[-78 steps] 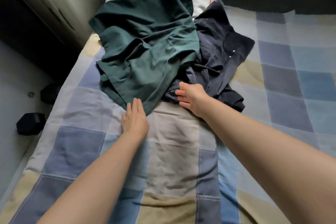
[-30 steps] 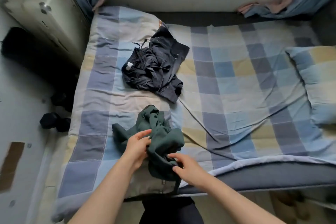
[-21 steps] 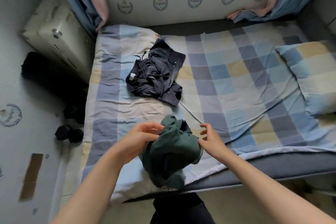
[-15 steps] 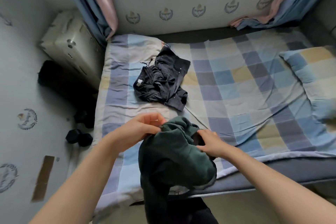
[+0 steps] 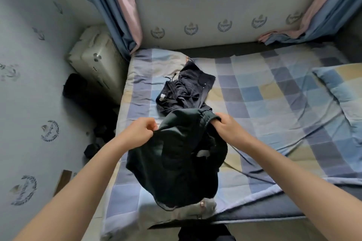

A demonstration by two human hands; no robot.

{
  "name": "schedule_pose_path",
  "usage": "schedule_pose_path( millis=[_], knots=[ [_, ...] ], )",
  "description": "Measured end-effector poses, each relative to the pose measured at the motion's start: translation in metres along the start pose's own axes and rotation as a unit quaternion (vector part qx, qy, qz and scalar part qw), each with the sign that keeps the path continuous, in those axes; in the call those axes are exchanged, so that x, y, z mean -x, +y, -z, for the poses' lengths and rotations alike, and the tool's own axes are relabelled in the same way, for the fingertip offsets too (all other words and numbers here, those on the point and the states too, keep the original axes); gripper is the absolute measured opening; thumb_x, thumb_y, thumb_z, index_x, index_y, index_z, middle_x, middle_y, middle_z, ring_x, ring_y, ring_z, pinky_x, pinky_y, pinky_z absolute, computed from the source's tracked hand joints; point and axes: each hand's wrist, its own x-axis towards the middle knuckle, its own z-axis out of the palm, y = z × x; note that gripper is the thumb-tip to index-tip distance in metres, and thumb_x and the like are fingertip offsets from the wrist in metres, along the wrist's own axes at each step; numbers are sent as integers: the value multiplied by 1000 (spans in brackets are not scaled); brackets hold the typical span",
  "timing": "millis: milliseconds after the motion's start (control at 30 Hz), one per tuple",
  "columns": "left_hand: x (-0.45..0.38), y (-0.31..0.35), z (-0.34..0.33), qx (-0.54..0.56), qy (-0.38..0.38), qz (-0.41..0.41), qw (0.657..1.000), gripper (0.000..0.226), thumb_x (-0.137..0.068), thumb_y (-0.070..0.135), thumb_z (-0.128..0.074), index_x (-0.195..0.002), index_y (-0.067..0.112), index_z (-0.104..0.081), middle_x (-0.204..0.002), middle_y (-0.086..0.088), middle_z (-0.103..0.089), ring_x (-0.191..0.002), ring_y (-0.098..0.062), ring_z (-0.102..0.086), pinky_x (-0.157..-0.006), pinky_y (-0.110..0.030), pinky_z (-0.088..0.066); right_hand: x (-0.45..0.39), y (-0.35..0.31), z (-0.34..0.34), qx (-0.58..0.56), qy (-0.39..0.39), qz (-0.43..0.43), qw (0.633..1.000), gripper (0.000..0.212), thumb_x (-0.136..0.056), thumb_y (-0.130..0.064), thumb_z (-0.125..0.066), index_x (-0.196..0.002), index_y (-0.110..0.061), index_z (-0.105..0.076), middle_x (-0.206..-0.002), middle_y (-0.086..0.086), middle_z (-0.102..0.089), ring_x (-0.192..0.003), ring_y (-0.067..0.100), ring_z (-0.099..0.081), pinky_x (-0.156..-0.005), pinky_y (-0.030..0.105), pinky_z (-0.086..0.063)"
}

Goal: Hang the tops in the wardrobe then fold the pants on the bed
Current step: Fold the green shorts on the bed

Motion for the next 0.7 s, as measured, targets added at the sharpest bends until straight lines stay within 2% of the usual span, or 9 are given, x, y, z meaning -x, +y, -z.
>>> schedule_pose_path(
  millis=[67,133,200,267,333,467,567,633,700],
  knots=[
    [5,-5,-15,-55,120,-39,990,24,-86,-5,-46,-97,11,-59,-97,-2,-56,-88,-21,-55,-79,-34,-46,7,-18,-1,-3,-13,20,1000,22,-96,-26,-48,-90,-8,-58,-90,10,-65,-83,28,-60,-73,41,-48],
    [17,-1,-39,-64,207,-225,950,20,-82,-7,-51,-92,9,-59,-91,0,-54,-80,-21,-55,-72,-38,-48,15,-36,-3,-8,-24,25,999,10,-90,-27,-56,-86,-18,-53,-79,-1,-59,-70,16,-53,-62,31,-42],
    [33,11,-65,-129,191,-438,869,14,-82,-3,-50,-83,10,-58,-83,-3,-54,-73,-23,-51,-65,-34,-44,21,-50,-8,5,-9,43,999,5,-87,-25,-58,-86,-24,-54,-80,-6,-59,-73,12,-54,-66,29,-44],
    [38,17,-87,-227,155,-558,783,15,-88,3,-51,-81,11,-61,-83,-4,-59,-75,-24,-53,-70,-31,-45,28,-65,-9,9,6,59,998,7,-85,-22,-58,-86,-28,-56,-87,-11,-61,-83,10,-58,-77,30,-48],
    [32,19,-97,-300,157,-576,744,16,-89,8,-52,-84,13,-67,-86,-2,-64,-80,-22,-58,-81,-31,-47,35,-79,-4,17,7,69,997,15,-81,-20,-58,-86,-34,-56,-90,-16,-59,-82,6,-57,-73,26,-47],
    [16,18,-89,-452,168,-502,718,37,-82,9,-39,-86,19,-74,-79,2,-66,-77,-19,-66,-101,-35,-45,53,-97,20,-1,17,66,998,16,-78,-14,-60,-84,-29,-63,-90,-5,-63,-76,11,-59,-67,25,-46],
    [7,19,-76,-555,181,-468,664,39,-76,7,-42,-82,22,-77,-70,8,-68,-81,-14,-68,-113,-39,-36,69,-97,46,-11,-17,82,996,15,-80,-12,-63,-78,-25,-69,-84,-11,-64,-73,-4,-55,-65,11,-39],
    [0,27,-60,-601,178,-480,614,29,-71,8,-50,-72,23,-75,-62,10,-67,-83,-14,-68,-118,-43,-20,81,-90,68,37,-58,94,993,10,-82,-18,-65,-79,-25,-71,-80,-14,-66,-67,-7,-54,-60,6,-38],
    [-6,39,-42,-603,180,-514,583,30,-70,5,-47,-63,24,-70,-55,10,-62,-76,-14,-67,-116,-45,-20,92,-72,92,145,-94,91,981,5,-84,-30,-66,-84,-29,-71,-80,-15,-65,-68,-5,-56,-60,9,-40]
  ],
)
